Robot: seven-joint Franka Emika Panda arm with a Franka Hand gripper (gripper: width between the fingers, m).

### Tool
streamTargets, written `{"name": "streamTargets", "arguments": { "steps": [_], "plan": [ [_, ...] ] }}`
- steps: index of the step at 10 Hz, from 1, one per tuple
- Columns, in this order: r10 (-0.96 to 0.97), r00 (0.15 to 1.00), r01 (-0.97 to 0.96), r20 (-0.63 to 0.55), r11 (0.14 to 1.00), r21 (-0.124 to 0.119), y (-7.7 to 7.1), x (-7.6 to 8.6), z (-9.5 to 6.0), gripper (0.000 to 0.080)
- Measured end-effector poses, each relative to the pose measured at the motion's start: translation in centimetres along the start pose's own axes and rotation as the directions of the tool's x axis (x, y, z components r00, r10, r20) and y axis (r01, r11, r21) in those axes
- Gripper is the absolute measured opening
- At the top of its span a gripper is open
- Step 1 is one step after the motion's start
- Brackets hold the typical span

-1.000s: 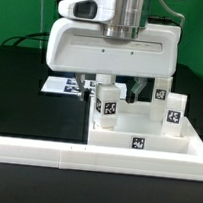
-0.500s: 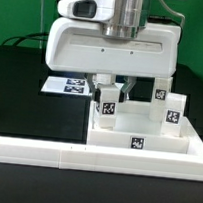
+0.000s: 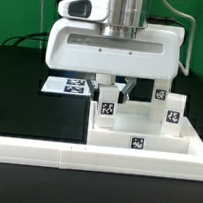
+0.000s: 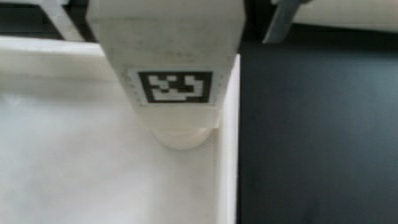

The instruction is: Assemble square table

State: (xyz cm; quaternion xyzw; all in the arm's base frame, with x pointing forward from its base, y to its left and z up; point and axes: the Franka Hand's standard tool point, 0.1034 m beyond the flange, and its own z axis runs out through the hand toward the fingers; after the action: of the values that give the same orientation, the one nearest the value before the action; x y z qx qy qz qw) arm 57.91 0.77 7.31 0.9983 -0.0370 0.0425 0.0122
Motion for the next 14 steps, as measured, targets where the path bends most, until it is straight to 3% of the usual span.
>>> {"name": "streamTargets", "arguments": {
  "steps": [4,6,9,11,14],
  "plan": [
    [0.416,0.909,-0.416,-0.015,0.909,-0.002,-0.05,-0.27,0.06,0.029],
    [0.575,0.818,-0.575,-0.01,0.818,-0.004,-0.09,-0.34,0.09,0.029],
    [0.785,0.619,-0.785,-0.016,0.619,-0.006,-0.04,-0.42,0.13,0.029],
    [0.878,0.479,-0.878,-0.001,0.479,0.006,0.1,-0.42,0.17,0.029],
    [0.867,0.499,-0.867,-0.002,0.499,0.006,0.11,-0.42,0.2,0.029]
  ]
}}
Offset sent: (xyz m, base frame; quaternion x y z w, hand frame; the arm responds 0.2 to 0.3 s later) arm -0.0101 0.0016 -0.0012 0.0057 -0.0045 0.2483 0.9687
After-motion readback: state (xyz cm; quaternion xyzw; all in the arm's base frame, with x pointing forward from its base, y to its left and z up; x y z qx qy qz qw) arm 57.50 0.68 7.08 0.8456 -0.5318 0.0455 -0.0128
